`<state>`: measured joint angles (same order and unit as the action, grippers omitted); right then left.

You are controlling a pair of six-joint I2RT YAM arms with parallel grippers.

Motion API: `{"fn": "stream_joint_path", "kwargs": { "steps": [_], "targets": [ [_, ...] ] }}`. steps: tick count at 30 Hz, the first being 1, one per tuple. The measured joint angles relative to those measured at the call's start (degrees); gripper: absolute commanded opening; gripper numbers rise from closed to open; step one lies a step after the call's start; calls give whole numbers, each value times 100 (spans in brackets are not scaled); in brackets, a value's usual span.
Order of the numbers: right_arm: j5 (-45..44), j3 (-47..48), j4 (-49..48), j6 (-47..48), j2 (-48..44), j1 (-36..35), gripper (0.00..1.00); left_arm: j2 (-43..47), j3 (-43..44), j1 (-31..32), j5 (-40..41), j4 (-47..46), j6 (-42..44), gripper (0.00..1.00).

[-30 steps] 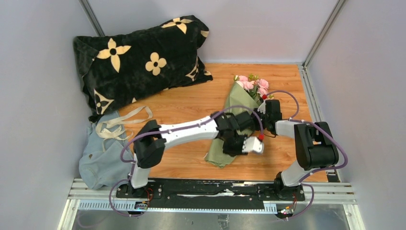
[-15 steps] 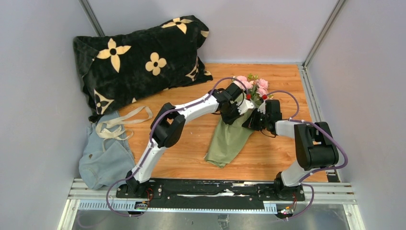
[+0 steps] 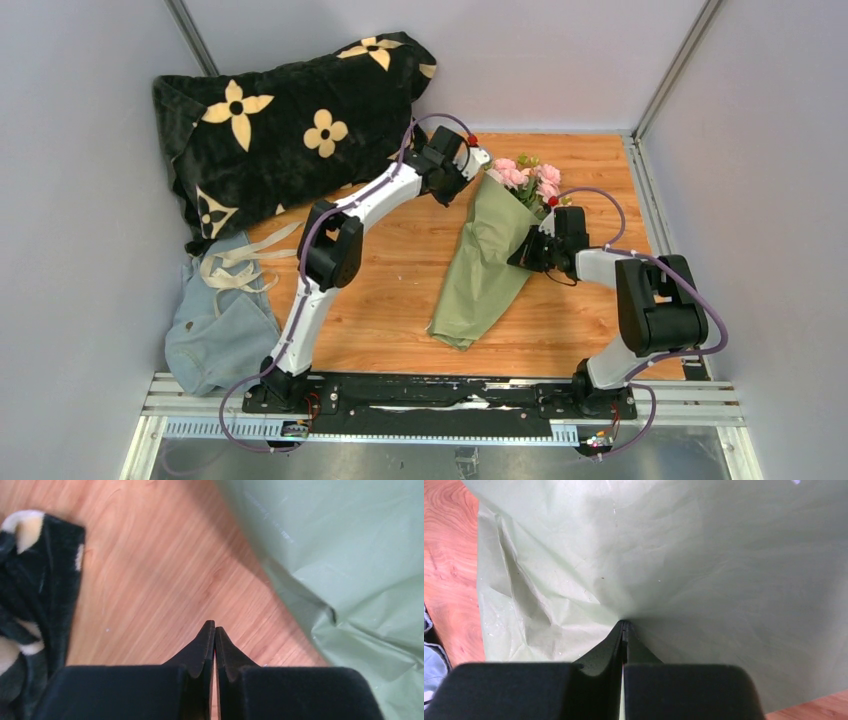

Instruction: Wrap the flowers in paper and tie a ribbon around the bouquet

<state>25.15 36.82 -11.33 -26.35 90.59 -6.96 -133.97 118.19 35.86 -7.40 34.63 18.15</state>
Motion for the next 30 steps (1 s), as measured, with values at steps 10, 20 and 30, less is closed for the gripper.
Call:
{"fn": "stream_joint_path", "kwargs": {
  "steps": [10,20,30],
  "targets": [
    [-120,52,177,177,-70,2,0,2140,-2524,658,-400,140,179,17],
    [-127,291,549,455,0,85,0,2487,-4551,2586,-31,-168,984,21],
    [-970,313,1648,706,-1099,166,67,2551,-4752,3084,708,-485,1342,24]
  ]
}}
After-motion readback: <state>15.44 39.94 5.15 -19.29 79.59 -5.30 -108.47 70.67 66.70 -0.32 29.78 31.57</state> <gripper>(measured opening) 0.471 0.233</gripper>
